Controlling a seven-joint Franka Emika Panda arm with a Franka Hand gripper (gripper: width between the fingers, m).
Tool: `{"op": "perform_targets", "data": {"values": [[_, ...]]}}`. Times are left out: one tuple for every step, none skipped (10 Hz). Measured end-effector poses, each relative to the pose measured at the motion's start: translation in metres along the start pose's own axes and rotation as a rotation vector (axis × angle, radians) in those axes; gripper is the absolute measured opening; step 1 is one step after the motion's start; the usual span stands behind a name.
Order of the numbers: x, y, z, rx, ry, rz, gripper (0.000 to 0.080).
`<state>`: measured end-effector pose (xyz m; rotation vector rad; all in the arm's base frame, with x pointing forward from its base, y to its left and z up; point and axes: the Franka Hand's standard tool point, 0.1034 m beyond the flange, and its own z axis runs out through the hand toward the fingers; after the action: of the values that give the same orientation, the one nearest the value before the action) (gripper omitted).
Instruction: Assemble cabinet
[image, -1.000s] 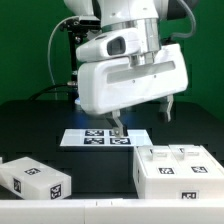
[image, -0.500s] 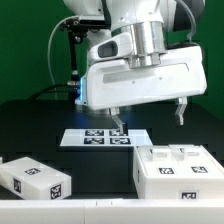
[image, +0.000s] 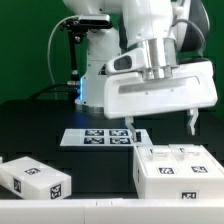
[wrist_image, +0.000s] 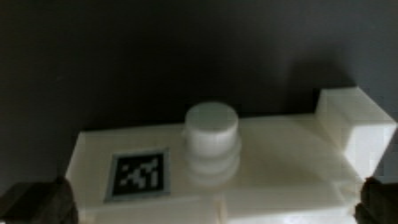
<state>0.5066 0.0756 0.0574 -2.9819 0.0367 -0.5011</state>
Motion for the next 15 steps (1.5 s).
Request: {"op": "perform_targets", "data": {"values": [[0.001, 0.000, -0.001, 0.000, 0.001, -0.003, 0.0796], [0.000, 0.000, -0.001, 0.000, -0.001, -0.003, 0.0796], [-0.002, 0.002, 0.002, -0.002, 0.000, -0.001, 0.0796], [-0.008, 0.004, 0.009, -0.007, 0.016, 0.008, 0.0796], [-0.014, 0.004, 0.016, -0.008, 0.008, 0.017, 0.0796], [-0.016, 0.003, 0.019, -0.008, 0.010, 0.018, 0.0796], [-0.013, 0.003, 0.022, -0.006, 0.011, 0.020, 0.0796], [-0.010, 0.001, 0.024, -0.003, 0.015, 0.019, 0.0796], [-0.009, 0.000, 0.030, -0.001, 0.014, 0.020, 0.0796], [-0.008, 0.001, 0.035, 0.000, 0.011, 0.019, 0.0796], [-0.010, 0.001, 0.040, 0.000, 0.012, 0.020, 0.0796], [-0.013, 0.000, 0.044, 0.002, 0.011, 0.019, 0.0796], [-0.012, -0.002, 0.046, 0.004, 0.010, 0.018, 0.0796], [-0.012, -0.003, 0.045, 0.005, 0.011, 0.016, 0.0796], [-0.012, -0.003, 0.046, 0.004, 0.010, 0.017, 0.0770]]}}
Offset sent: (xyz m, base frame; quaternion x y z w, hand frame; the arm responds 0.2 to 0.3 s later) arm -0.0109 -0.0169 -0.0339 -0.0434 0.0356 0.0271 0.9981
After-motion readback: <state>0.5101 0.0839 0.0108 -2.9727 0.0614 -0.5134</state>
